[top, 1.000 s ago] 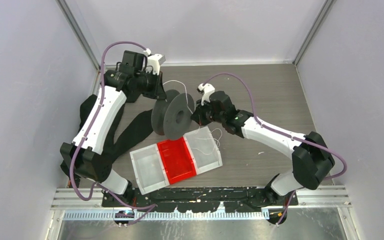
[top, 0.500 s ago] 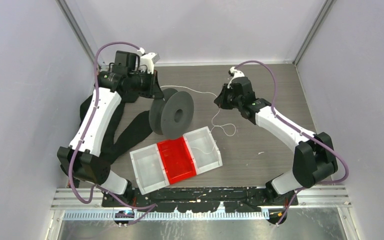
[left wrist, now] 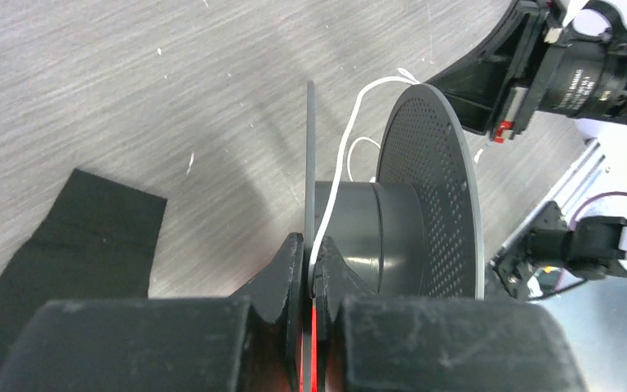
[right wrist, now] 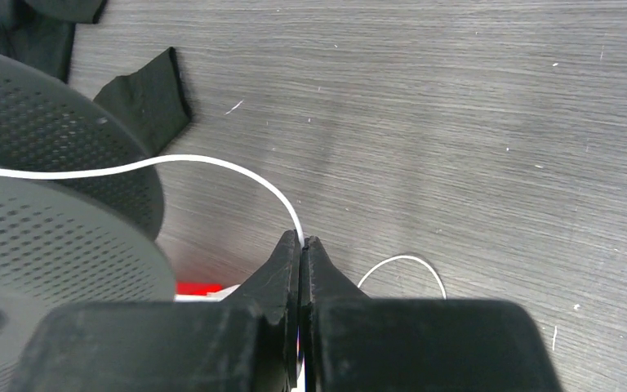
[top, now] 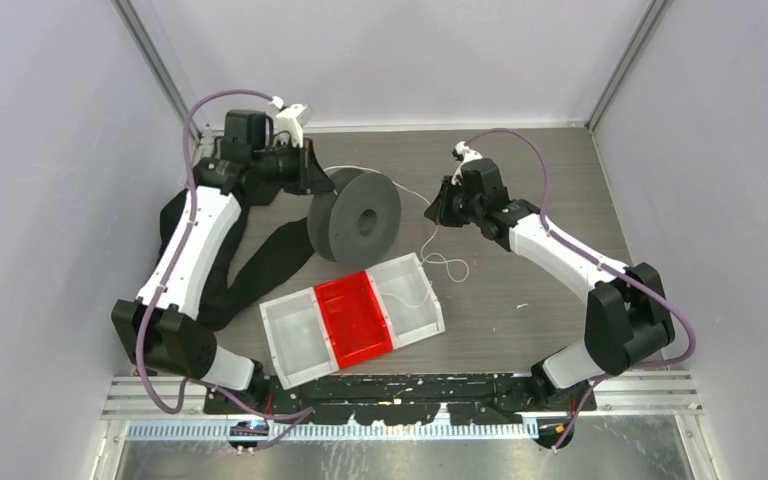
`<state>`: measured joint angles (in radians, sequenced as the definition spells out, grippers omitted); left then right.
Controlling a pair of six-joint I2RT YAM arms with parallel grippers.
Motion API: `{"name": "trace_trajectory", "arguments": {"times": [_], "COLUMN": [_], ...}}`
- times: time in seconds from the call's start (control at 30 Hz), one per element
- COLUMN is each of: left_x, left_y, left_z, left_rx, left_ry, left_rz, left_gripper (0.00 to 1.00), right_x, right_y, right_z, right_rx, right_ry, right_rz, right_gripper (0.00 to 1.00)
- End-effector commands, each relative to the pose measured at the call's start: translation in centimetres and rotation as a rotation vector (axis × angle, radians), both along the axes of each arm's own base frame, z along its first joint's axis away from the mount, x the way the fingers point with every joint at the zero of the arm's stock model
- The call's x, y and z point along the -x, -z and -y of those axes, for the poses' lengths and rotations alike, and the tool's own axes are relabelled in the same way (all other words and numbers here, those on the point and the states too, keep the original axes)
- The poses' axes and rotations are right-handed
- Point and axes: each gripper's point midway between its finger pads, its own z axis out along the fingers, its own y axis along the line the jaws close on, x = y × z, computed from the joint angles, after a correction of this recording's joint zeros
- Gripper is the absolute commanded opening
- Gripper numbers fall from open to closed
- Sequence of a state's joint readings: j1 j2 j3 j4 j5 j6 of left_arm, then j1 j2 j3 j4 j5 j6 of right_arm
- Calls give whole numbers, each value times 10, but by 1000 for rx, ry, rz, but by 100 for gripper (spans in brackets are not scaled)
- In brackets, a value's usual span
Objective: Wrap the cables
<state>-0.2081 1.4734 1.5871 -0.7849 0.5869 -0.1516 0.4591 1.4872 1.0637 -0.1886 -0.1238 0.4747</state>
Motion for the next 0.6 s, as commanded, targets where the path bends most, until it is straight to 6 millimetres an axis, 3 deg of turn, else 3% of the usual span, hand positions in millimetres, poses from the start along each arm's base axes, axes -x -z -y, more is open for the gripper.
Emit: {"name": "trace_trajectory", "arguments": {"times": [0.0, 0.13, 0.27, 0.57], "left_x": [-17, -43, -59, -73], "left_y": [-25, -7, 11, 12], "left_z": [9, 6, 11, 12], "left_rx": [62, 9, -11, -74], "left_ry": [-16, -76, -58, -45], "left_rz": [270, 433, 448, 514], "left_gripper": [0, 0, 1, 0], "right_x": [-7, -12, -14, -18], "right_y": [-28, -32, -38, -43], "right_z": [-1, 7, 6, 10], "right_rx": [-41, -16, -24, -16], "right_ry": [25, 65, 70, 98], "right_rz": [80, 105, 112, 122], "right_gripper": [0, 0, 0, 0]}}
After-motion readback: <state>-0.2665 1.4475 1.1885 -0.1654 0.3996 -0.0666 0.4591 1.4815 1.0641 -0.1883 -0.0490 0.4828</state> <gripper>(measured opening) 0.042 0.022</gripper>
